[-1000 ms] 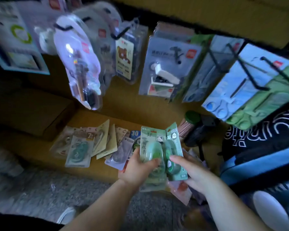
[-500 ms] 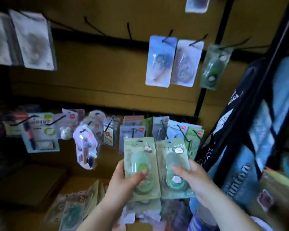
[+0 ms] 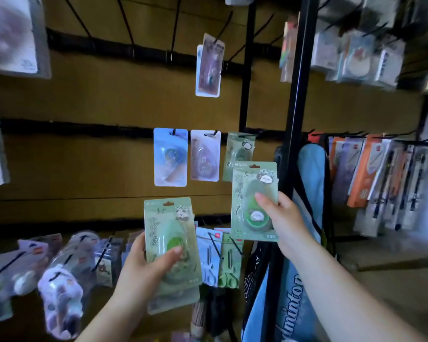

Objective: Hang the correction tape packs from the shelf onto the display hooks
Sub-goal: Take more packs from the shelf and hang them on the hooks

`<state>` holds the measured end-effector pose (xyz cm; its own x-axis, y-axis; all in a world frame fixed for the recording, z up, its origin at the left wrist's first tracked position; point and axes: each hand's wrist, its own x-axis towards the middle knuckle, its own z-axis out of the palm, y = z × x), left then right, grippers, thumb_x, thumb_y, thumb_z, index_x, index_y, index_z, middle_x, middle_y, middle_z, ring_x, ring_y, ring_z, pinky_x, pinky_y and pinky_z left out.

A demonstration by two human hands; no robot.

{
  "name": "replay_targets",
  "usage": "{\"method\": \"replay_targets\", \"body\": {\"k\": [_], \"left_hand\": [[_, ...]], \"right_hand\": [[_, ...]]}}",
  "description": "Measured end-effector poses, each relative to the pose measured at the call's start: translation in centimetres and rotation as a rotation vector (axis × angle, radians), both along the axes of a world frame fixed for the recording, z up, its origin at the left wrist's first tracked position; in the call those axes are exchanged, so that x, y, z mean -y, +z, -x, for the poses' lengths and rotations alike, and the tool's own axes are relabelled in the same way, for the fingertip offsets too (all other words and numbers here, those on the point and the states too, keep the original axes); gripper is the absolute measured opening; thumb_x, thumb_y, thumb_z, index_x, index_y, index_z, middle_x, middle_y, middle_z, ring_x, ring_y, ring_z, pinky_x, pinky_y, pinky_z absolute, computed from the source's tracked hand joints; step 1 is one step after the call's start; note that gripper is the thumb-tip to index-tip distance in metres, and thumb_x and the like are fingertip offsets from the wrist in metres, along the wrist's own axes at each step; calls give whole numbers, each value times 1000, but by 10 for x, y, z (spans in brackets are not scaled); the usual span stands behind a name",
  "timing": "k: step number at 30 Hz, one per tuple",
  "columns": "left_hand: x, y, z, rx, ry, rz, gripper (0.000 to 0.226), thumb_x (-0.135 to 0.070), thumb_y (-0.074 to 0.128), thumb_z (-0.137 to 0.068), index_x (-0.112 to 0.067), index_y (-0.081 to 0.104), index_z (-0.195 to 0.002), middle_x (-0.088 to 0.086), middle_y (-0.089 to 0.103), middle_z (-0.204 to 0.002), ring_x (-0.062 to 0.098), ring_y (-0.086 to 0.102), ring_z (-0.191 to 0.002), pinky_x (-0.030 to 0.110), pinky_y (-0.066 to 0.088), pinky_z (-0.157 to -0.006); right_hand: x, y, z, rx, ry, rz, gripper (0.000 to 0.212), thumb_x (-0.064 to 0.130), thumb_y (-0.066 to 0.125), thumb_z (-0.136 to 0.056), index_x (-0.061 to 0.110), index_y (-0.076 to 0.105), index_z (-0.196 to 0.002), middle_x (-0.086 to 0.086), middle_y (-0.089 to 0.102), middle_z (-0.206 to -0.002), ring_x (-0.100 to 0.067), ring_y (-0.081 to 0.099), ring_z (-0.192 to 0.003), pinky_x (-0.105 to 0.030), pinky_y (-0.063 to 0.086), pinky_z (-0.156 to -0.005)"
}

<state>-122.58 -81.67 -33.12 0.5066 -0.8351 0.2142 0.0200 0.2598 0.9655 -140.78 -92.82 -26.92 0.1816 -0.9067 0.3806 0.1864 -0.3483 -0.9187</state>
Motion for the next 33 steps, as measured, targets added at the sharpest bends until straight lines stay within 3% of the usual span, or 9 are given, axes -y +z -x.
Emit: {"method": "replay_targets", "body": {"k": [3, 6, 9, 12, 15, 19, 25, 33], "left_hand": [[20, 15, 2, 17, -7, 27, 32, -12, 67, -79, -25, 51, -103, 2, 66, -94, 24, 67, -82, 39, 55, -66], [41, 26, 5, 15, -22, 38, 33, -11, 67, -79, -23, 52, -105, 1, 67, -93, 24, 67, -82, 41, 56, -67], [57, 29, 7, 14, -41, 25, 35, -11, 66, -79, -21, 50, -108, -1, 66, -90, 18, 66, -78, 30, 51, -59], [67, 30, 6, 4, -77, 2, 33, -11, 66, -79, -20, 51, -107, 2, 68, -91, 21, 67, -78, 32, 52, -60], [75, 32, 1, -1, -76, -2, 32, -12, 65, -80, -20, 50, -107, 2, 67, -91, 20, 67, -76, 30, 50, -56], [85, 34, -4, 19, -82, 6, 40, -12, 66, -79, -18, 49, -115, 5, 67, -96, 25, 67, -83, 35, 52, -66], [93, 28, 0, -26, -127, -13, 42, -9, 65, -79, -15, 48, -116, 8, 68, -99, 27, 67, -85, 39, 53, -71], [95, 29, -4, 0, -105, 2, 38, -7, 64, -80, -17, 50, -114, 6, 68, -94, 22, 67, -78, 29, 49, -58]], "right_hand": [[20, 16, 6, 23, -70, -18, 4, 25, 60, -85, 27, 59, -82, 5, 66, -87, -15, 63, -85, -34, 49, -85], [39, 29, 8, 61, -87, -16, 6, 25, 59, -86, 26, 58, -80, 5, 65, -83, -13, 62, -80, -33, 49, -84], [54, 42, 3, 81, -67, 4, 7, 25, 58, -87, 25, 58, -79, 6, 65, -80, -9, 62, -74, -26, 52, -72], [68, 54, -3, 99, -73, 28, 8, 26, 59, -86, 24, 58, -78, 5, 65, -79, -9, 62, -73, -22, 49, -62], [79, 59, -7, 90, -75, 34, 9, 29, 59, -86, 22, 58, -79, 4, 65, -81, -10, 63, -75, -22, 49, -64], [89, 59, -8, 101, -54, 19, 10, 27, 59, -86, 20, 59, -79, 3, 65, -78, -11, 63, -71, -23, 51, -66], [93, 56, -8, 105, 1, -3, 9, 27, 57, -87, 20, 60, -82, 1, 67, -81, -16, 64, -75, -34, 52, -78], [98, 53, -8, 76, -17, 36, 9, 26, 58, -86, 24, 61, -78, 9, 68, -69, -5, 65, -61, -23, 53, -60]]}}
